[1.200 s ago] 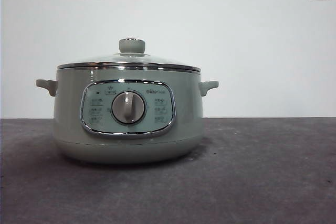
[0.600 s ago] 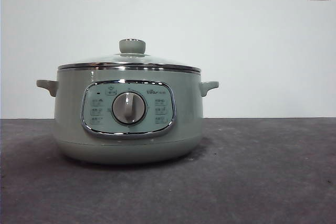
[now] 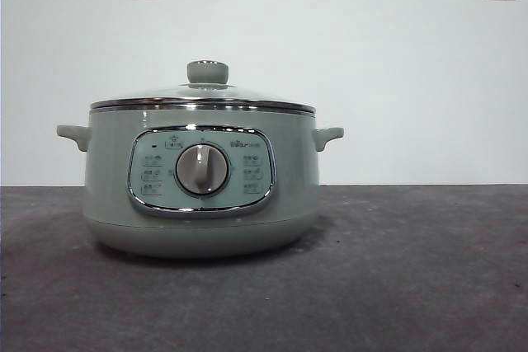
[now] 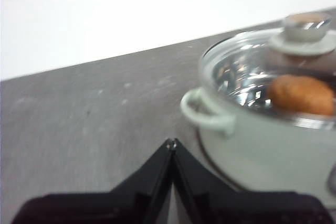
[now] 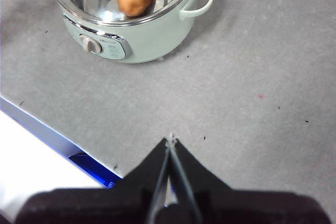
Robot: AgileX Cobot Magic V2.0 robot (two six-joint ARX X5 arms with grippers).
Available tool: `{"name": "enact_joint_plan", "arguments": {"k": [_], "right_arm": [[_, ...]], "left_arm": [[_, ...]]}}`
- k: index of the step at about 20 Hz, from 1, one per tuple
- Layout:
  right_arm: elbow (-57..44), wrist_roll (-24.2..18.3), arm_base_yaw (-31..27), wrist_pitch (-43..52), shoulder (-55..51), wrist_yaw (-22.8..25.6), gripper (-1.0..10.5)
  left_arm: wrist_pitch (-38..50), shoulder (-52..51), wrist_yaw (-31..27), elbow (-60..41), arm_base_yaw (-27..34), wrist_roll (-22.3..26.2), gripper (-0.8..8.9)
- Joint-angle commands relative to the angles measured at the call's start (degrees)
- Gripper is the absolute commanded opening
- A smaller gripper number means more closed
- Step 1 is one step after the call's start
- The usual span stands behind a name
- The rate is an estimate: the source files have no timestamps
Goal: Pick up the potato,open the lid,put the potato in the pot,close the lid
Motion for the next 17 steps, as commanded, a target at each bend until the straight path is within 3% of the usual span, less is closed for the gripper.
{"name": "enact_joint_plan", "arguments": {"k": [1, 5, 9, 17], "right_arm": [[-0.6, -0.2, 0.0, -1.2, 0.0, 0.2, 0.0], [-0.6, -0.2, 0.0, -1.2, 0.0, 0.2, 0.0], [-0.6, -0.2, 0.0, -1.2, 0.3, 0.4, 0.0], [-0.6, -0.2, 0.0, -1.2, 1.1, 0.4, 0.0]], "left_arm": [[3.6, -7.8, -0.6, -9.0, 2.0, -6.0, -0.03], [-0.4, -16.3, -2.3, -13.9, 2.9, -6.4, -0.03], [-2.2, -16.2, -7.3, -13.9, 2.9, -5.9, -0.03], [-2.0, -14.4, -7.0, -13.9, 2.9, -5.7, -0.03]]}}
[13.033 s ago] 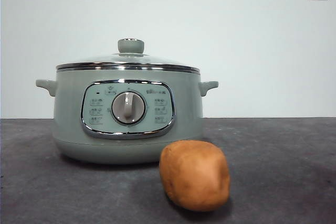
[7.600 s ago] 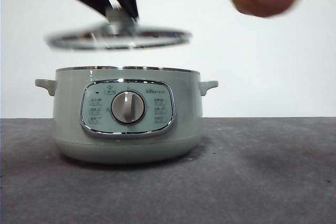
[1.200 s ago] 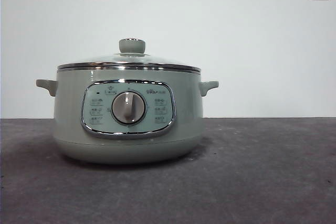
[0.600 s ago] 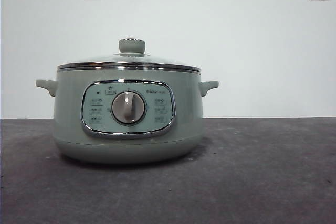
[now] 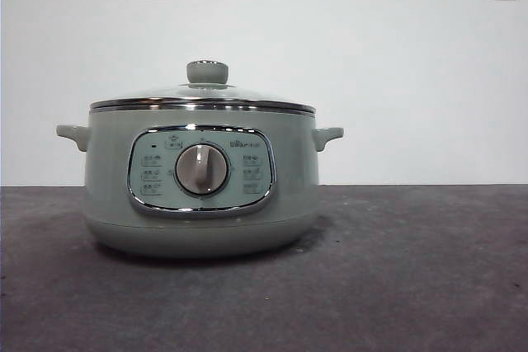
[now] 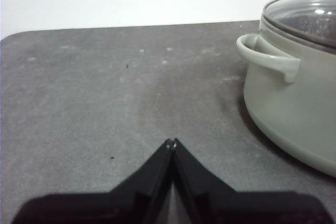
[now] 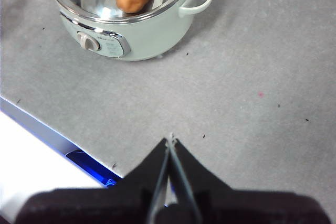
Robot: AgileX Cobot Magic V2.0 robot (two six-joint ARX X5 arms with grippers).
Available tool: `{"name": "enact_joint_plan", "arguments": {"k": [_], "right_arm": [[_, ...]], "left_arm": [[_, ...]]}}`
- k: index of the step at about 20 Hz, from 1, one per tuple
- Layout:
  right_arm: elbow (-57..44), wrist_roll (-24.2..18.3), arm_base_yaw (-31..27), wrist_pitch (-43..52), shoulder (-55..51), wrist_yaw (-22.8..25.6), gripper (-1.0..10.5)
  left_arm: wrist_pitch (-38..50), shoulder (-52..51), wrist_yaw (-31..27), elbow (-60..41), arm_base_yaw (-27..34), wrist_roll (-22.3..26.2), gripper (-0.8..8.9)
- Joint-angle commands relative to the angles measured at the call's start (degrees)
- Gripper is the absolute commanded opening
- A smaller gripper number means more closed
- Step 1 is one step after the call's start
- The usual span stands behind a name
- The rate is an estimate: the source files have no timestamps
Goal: Pick up the potato,open the lid,put the potato in the pot,close the lid
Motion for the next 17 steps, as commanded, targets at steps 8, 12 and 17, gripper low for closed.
{"name": "enact_joint_plan", "arguments": {"k": [8, 12, 17], "right_arm": [[-0.6, -0.3, -1.4, -1.1, -0.4, 0.9, 0.0], [-3.5, -4.9, -13.8, 5.6, -6.9, 0.4, 0.0], [-28.0, -11.5, -30.8, 34.9, -23.5, -0.2, 0.0]], "left_arm": [[0.4, 3.1, 0.0, -0.6, 0.2, 0.1, -0.03], [0.4, 4.0, 0.0, -0.6, 0.2, 0.1, -0.03], [0.4, 4.5, 0.0, -0.6, 0.2, 0.1, -0.03]]}}
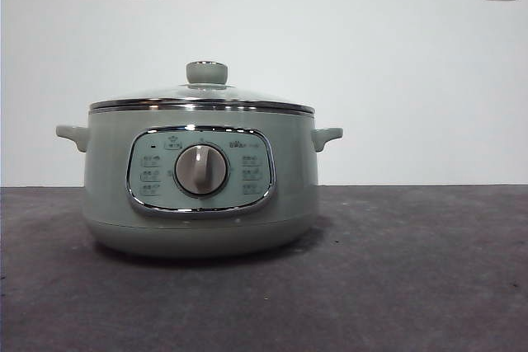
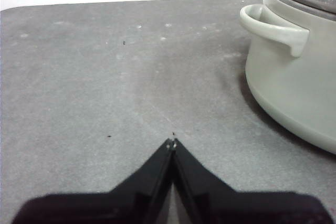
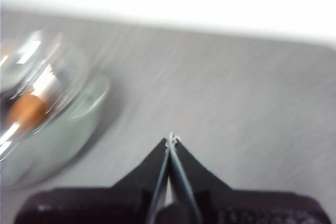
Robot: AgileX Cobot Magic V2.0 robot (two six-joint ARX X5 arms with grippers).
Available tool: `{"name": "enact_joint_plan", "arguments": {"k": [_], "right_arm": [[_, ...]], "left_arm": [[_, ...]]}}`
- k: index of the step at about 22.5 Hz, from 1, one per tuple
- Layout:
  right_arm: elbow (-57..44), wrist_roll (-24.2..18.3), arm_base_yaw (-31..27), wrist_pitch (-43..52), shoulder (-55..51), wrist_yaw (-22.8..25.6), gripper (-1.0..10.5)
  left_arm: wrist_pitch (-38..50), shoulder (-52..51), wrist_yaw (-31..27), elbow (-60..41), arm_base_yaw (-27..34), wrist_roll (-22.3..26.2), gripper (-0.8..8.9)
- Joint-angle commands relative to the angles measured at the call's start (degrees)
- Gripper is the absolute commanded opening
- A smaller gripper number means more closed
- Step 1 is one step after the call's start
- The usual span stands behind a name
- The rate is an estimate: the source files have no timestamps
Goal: Pick up the potato,open the lid,put the potato in the pot,close the lid
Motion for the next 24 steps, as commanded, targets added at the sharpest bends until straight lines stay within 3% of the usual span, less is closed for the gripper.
{"name": "enact_joint_plan", "arguments": {"k": [1, 4, 11, 18, 24], "right_arm": [[-17.4, -6.4, -6.1, 14.9, -8.1, -1.4, 0.0], [-37.2, -8.8, -12.0, 30.2, -18.6, -9.4, 0.0], [-59.3, -9.0, -14.0, 46.2, -30.0, -9.7, 0.0], [-63.1, -8.5, -14.0, 42.9, -33.3, -6.3, 0.0], [-63.1, -4.3, -14.0, 40.7, -33.3, -3.1, 0.0]], "left_arm": [[0.4, 0.2, 0.0, -0.6, 0.2, 0.1, -0.03], [0.4, 0.4, 0.0, -0.6, 0.2, 0.1, -0.03], [0.4, 0.4, 0.0, -0.6, 0.2, 0.1, -0.03], [0.4, 0.4, 0.0, -0.6, 0.2, 0.1, -0.03], [0.4, 0.4, 0.0, -0.6, 0.2, 0.1, -0.03]]}}
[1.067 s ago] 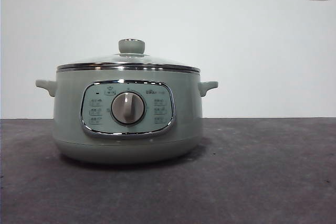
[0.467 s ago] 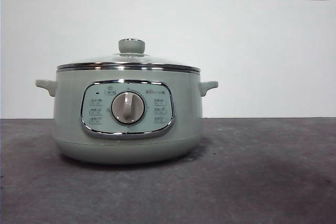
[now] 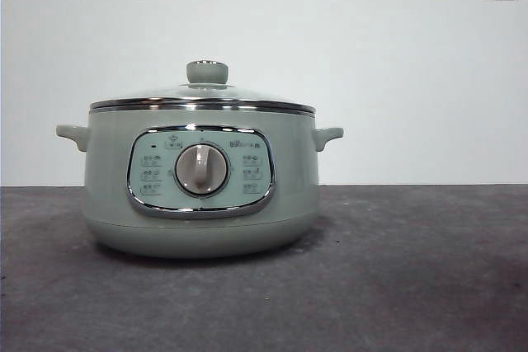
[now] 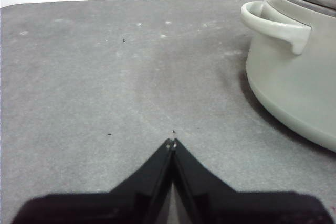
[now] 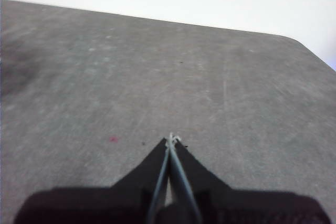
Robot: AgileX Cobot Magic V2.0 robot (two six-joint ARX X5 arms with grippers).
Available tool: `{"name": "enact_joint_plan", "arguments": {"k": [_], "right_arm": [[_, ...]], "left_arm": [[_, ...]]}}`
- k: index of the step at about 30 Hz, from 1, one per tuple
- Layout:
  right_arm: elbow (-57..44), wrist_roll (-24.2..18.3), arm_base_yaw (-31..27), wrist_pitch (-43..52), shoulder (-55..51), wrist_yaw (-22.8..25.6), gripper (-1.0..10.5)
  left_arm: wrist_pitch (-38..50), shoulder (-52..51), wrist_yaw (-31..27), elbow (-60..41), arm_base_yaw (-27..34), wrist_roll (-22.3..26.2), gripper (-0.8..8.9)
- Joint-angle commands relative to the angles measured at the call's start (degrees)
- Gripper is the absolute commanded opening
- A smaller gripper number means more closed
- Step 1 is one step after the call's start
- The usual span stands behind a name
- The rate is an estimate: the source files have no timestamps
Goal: Pick up the potato,open the lid,put the potato in the pot,close the lid
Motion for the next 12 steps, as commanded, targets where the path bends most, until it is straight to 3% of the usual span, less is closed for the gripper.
{"name": "enact_joint_plan", "arguments": {"k": [1, 12], "right_arm": [[-0.3, 2.3, 0.0, -0.4, -0.2, 0.3, 0.0], [-0.3, 2.3, 0.0, -0.4, -0.1, 0.1, 0.0]], "left_arm": [[0.4, 0.0, 0.0, -0.6, 0.2, 0.1, -0.03], [0.4, 0.0, 0.0, -0.6, 0.2, 0.1, -0.03]]}}
